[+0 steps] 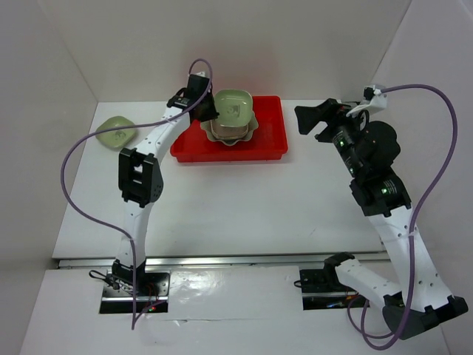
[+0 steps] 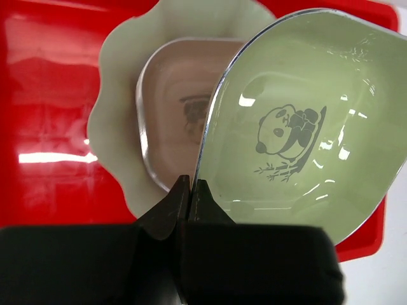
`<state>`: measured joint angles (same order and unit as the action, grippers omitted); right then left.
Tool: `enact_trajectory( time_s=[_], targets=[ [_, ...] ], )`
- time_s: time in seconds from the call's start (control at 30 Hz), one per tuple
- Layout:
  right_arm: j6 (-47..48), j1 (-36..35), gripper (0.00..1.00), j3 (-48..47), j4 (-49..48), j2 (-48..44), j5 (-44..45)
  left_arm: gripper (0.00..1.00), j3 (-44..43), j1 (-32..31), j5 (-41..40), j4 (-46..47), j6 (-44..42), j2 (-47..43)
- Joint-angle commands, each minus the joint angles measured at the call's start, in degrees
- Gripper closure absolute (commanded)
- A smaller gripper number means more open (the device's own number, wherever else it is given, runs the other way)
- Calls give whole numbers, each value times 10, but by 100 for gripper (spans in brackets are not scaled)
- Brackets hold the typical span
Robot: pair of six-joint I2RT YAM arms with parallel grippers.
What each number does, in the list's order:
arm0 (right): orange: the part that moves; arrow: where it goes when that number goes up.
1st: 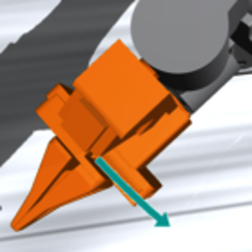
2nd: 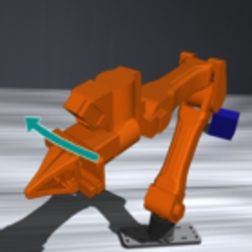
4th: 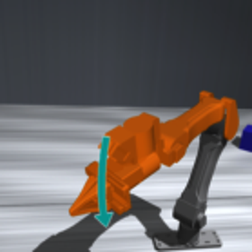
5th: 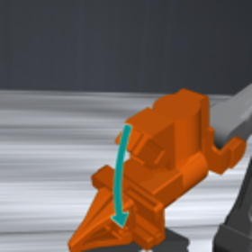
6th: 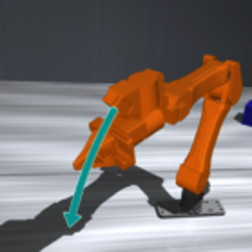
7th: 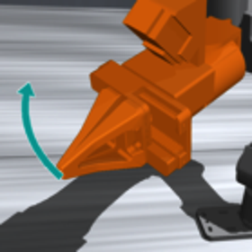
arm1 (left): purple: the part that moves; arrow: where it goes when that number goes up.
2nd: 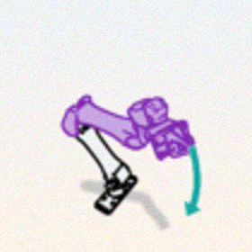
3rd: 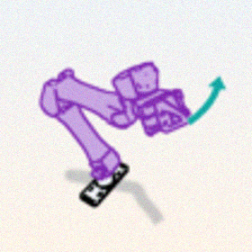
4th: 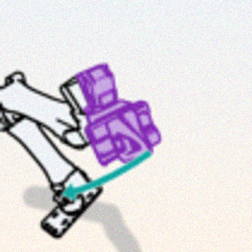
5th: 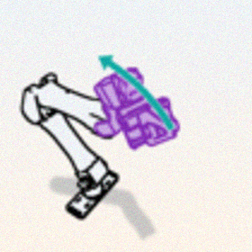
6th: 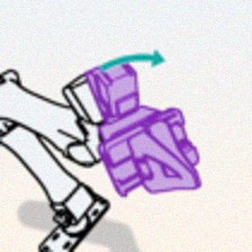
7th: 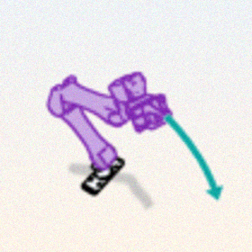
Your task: Place the plates into the plastic bin on the countertop
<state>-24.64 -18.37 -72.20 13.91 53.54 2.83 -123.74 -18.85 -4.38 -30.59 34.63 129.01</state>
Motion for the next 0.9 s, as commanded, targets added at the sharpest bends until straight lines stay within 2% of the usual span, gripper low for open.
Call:
enact_trajectory(
  time_s=[0.0,0.2,0.67,0.8,0.83,0.87],
  targets=[
    [-3,-4,0,-4,9,-4,9,100,-63,1,31,24,6,6],
    [-3,-4,0,-4,15,-4,15,100,-98,1,19,12,35,53],
    [2,-4,0,7,9,-4,20,100,-77,1,-33,-11,85,77],
    [7,-4,0,7,9,-4,15,76,-77,1,-38,-11,90,52],
    [7,-10,0,7,9,-4,15,73,-72,1,-38,-11,90,46],
    [7,-10,0,7,9,-4,15,58,-72,1,-38,-11,90,38]
  ],
)
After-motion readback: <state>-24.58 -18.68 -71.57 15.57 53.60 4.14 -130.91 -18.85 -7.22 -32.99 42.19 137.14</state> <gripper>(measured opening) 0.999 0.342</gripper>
